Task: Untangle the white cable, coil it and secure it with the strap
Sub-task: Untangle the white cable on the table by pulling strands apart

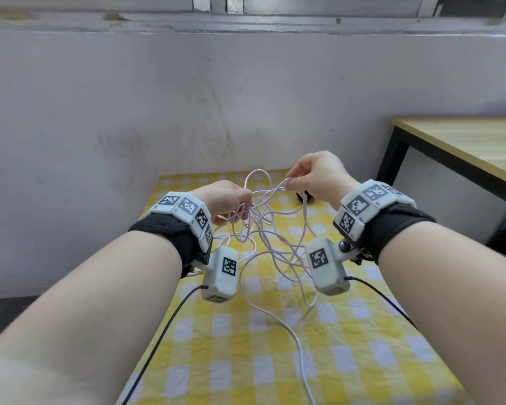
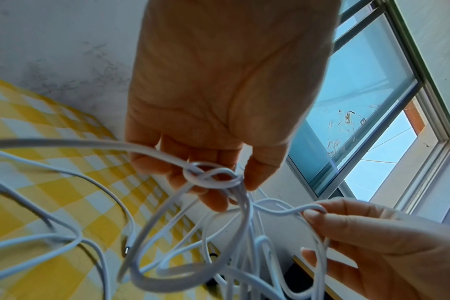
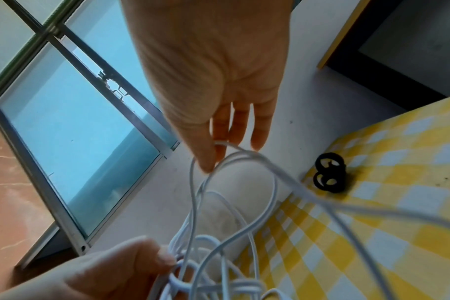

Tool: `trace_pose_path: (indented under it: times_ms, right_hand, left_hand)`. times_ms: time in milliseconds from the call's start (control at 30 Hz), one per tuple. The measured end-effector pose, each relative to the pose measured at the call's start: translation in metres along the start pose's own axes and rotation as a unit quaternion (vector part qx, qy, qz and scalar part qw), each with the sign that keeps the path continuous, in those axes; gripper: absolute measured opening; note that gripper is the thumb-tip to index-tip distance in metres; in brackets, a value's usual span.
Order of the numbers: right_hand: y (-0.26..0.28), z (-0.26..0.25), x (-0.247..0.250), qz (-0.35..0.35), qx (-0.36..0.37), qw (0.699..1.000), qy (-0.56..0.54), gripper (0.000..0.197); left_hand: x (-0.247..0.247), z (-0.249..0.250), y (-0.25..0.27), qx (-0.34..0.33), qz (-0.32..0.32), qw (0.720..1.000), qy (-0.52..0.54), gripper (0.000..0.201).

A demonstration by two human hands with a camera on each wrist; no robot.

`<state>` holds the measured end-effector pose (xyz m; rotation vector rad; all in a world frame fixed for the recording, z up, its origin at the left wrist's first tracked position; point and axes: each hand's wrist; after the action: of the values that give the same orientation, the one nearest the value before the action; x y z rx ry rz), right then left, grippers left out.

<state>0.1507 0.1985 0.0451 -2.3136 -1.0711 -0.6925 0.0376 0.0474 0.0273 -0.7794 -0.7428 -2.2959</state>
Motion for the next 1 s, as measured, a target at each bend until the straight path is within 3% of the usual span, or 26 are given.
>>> trace_pose_path:
  times_ms: [67,133,233,300,467,633,733,833,933,1000]
  right_hand:
    - [-0.002,0.004,0.004,0.047,-0.025,0.998,0.021,0.005]
    - [-0.003,0.007,0.005,0.051,-0.033,0.995,0.085,0.012]
    - [0.000,0.000,-0.001,0.008,0.044,0.988,0.150,0.034]
    - [0.005,-0.010,-0.007,-0.022,0.111,0.980,0.165,0.039]
    - [0.013,-0.024,-0.023,-0.100,0.171,0.948,0.248,0.026]
    - [0.016,-0.025,-0.031,-0.116,0.185,0.917,0.334,0.017]
    - [0.013,-0.022,-0.026,-0.099,0.141,0.936,0.306,0.014]
    - [0.005,-0.010,-0.009,-0.017,0.029,0.967,0.252,0.013]
    - [0.000,0.004,0.009,0.065,-0.084,0.968,0.229,0.017]
    - [-0.001,0.008,0.014,0.078,-0.112,0.961,0.241,0.020]
  left_hand:
    - [-0.001,0.000,0.000,0.008,0.006,1.000,0.017,0.020]
    - [-0.001,0.001,0.001,0.012,0.012,0.999,0.027,0.020]
    - [-0.002,0.002,0.000,0.018,0.012,1.000,0.021,0.019]
    - [-0.003,0.003,-0.001,0.020,0.018,0.999,0.017,0.019]
    - [-0.004,0.006,-0.001,0.013,0.022,1.000,0.017,0.021]
    - [-0.006,0.010,0.000,-0.005,0.001,1.000,0.009,0.027]
    - [-0.005,0.009,0.000,0.002,0.010,1.000,0.011,0.024]
    - [0.001,0.002,0.000,0.019,0.031,0.999,0.002,0.022]
    - [0.005,-0.006,-0.002,0.035,0.044,0.998,-0.001,0.022]
    - [0.004,-0.009,-0.003,0.038,0.045,0.998,0.003,0.020]
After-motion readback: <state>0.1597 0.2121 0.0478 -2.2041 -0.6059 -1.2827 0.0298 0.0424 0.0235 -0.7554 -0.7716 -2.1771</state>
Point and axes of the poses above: each hand's wrist, its own y-axis away from the middle knuckle, its own x-axis out of the back of the hand, z = x × y, and after that the axes turned 6 degrees about -y, right-handed
